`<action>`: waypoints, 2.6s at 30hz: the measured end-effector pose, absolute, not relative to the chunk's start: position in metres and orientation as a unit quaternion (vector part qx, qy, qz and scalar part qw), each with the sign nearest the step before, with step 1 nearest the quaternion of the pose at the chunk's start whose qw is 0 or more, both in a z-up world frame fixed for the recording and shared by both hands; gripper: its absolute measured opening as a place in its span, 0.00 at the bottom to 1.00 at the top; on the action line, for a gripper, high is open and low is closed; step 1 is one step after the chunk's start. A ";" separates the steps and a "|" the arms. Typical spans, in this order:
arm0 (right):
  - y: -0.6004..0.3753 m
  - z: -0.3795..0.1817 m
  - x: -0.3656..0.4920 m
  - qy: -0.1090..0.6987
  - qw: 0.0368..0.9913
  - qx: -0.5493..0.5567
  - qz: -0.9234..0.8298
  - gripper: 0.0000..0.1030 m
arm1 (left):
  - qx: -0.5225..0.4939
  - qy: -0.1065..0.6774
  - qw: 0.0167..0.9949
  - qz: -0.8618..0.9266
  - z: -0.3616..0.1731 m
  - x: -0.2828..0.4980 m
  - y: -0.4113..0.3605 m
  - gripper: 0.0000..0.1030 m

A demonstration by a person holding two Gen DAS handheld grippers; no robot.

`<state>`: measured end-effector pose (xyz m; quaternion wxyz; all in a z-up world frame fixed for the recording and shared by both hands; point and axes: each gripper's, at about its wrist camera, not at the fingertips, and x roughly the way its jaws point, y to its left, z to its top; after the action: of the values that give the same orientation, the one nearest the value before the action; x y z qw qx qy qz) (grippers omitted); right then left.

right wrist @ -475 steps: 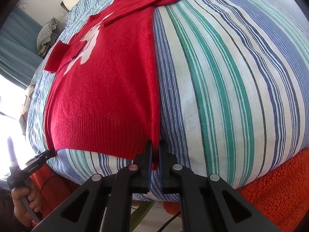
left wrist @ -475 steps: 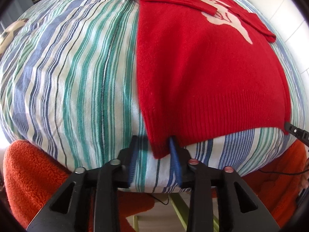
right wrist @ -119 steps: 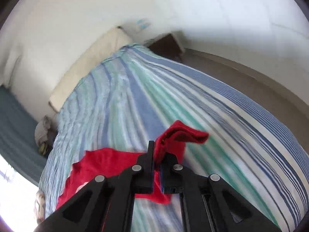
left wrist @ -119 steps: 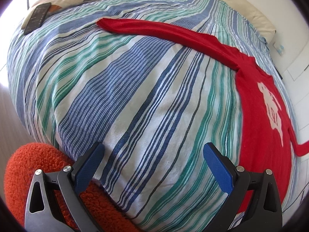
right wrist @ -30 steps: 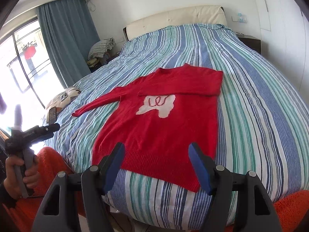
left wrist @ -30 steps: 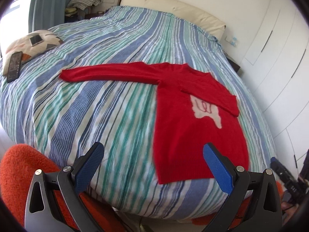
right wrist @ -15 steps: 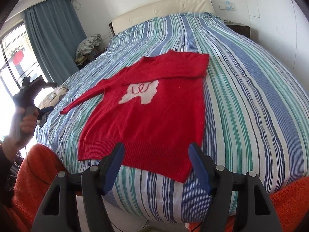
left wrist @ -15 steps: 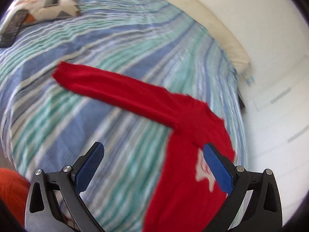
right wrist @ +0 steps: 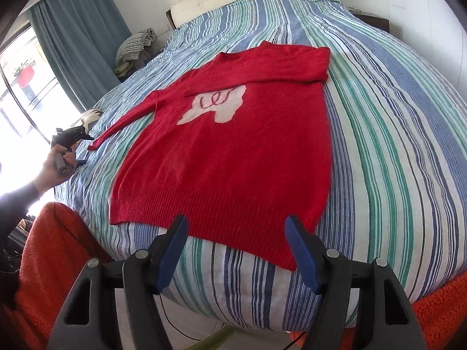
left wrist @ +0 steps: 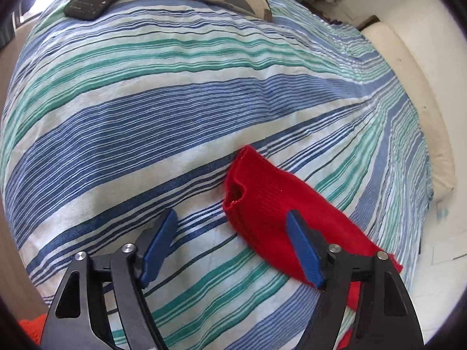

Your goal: Fold small clothes

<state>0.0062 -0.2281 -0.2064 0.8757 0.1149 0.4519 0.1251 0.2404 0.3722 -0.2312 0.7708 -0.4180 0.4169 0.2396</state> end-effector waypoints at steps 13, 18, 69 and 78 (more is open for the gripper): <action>-0.233 -0.213 0.010 0.454 0.870 0.140 0.136 0.66 | -0.161 0.344 0.919 0.110 -0.082 0.300 0.232 0.03; -0.234 -0.210 0.007 0.445 0.872 0.146 0.143 0.66 | -0.063 0.298 0.951 -0.056 -0.005 0.328 0.065 0.03; -0.259 -0.223 0.015 0.448 0.863 0.201 0.119 0.66 | -0.016 0.464 0.885 -0.015 -0.214 0.269 0.082 0.52; -0.269 -0.220 0.015 0.435 0.870 0.214 0.090 0.68 | -0.079 0.446 0.892 -0.003 -0.183 0.171 0.114 0.87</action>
<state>0.0150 -0.2690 -0.2199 0.8701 0.2140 0.4348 0.0896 0.1708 0.1143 -0.1834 0.8917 -0.0790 0.4456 -0.0033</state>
